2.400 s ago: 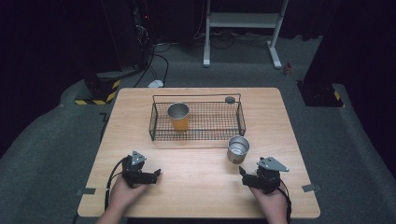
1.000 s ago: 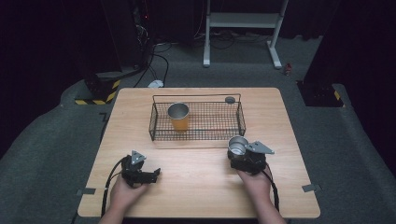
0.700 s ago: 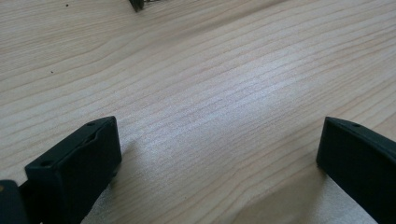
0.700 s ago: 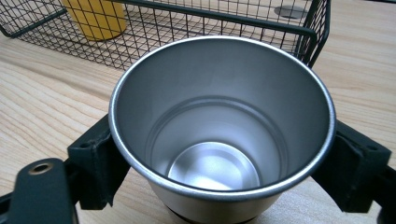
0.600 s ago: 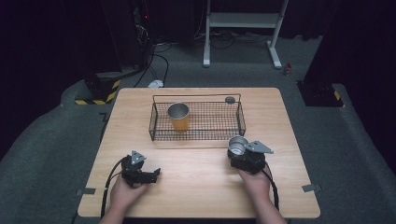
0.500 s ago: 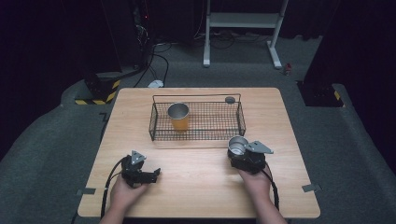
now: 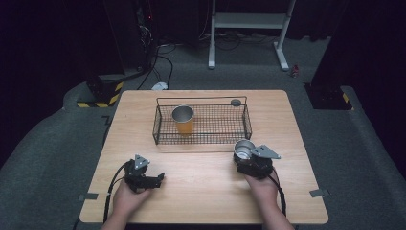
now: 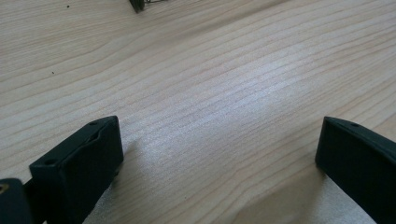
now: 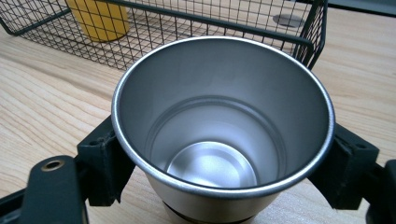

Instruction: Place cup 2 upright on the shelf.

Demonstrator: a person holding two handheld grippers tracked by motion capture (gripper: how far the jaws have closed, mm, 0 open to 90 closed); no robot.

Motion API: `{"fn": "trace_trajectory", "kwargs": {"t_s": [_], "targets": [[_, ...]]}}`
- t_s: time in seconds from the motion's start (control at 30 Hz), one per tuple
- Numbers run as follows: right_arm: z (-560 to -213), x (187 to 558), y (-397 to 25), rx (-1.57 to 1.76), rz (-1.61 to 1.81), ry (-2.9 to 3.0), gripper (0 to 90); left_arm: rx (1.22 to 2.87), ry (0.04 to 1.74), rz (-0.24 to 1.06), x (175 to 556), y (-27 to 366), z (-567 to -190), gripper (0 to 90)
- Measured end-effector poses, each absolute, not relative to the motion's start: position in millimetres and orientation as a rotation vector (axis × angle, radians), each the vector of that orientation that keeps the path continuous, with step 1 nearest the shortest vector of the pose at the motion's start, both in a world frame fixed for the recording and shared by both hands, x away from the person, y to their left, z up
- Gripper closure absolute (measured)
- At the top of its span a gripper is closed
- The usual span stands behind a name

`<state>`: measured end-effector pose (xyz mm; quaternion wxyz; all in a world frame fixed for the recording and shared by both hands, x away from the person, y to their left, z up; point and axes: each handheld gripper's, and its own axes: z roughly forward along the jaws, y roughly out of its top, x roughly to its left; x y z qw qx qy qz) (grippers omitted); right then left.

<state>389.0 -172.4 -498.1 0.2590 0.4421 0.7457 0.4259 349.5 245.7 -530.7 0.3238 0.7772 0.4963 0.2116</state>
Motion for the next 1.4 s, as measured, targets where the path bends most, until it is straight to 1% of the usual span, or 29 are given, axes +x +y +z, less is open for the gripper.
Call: {"fn": "trace_trajectory", "kwargs": {"t_s": [0.93, 1.4], "targets": [[-485.4, 370.8, -163.6, 1.162, 1.189, 1.989, 18.5, 2.033, 1.305, 0.555, 348.7, 245.5, -530.7, 1.9], [-476.9, 374.7, -163.7, 1.194, 1.200, 1.974, 18.5, 2.042, 1.298, 0.554, 348.9, 246.1, -530.5, 1.6]]}}
